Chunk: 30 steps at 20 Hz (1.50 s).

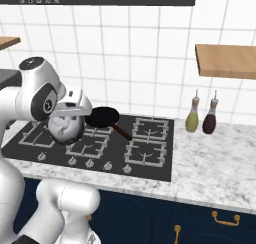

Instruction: Pick the kettle from the counter and place it on a stove burner. Then turn the burner on.

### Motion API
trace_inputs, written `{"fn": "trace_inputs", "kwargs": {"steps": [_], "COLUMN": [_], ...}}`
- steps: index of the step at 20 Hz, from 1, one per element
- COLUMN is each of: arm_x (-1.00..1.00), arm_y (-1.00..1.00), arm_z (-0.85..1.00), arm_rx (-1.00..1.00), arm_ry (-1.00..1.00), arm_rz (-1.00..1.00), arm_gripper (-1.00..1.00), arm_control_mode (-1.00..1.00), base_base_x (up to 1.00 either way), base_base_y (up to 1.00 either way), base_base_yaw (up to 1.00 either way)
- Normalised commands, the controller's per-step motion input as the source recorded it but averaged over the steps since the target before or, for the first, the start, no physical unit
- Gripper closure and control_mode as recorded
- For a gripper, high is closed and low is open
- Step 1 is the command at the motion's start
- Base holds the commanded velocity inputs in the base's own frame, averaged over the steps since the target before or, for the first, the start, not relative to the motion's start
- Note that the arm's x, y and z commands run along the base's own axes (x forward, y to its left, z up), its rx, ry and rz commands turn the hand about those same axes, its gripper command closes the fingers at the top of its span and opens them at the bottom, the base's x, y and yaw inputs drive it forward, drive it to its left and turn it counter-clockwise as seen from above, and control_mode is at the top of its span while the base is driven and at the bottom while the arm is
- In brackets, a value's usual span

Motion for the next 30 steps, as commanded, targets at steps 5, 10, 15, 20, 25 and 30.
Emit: {"fn": "trace_inputs", "kwargs": {"steps": [5,10,15,20,25,30], "arm_x": [0.48,0.53,0.45,0.56,0.74,0.57], "arm_y": [0.2,0.51,0.66,0.64,0.42,0.42], "arm_z": [-0.27,-0.29,-0.28,-0.24,-0.19,-0.2], "arm_rx": [0.0,0.0,0.0,0.0,0.0,0.0], "arm_ry": [0.09,0.09,0.04,0.0,0.05,0.13], "arm_rz": [0.14,0.05,0.02,0.0,0.01,0.0], "arm_gripper": [1.0,1.0,1.0,1.0,1.0,1.0], "arm_control_mode": [-1.0,-1.0,-1.0,-1.0,-1.0,-1.0], "base_base_x": [0.0,0.0,0.0,0.0,0.0,0.0], "base_base_y": [0.0,0.0,0.0,0.0,0.0,0.0], "base_base_yaw": [0.0,0.0,0.0,0.0,0.0,0.0]}}
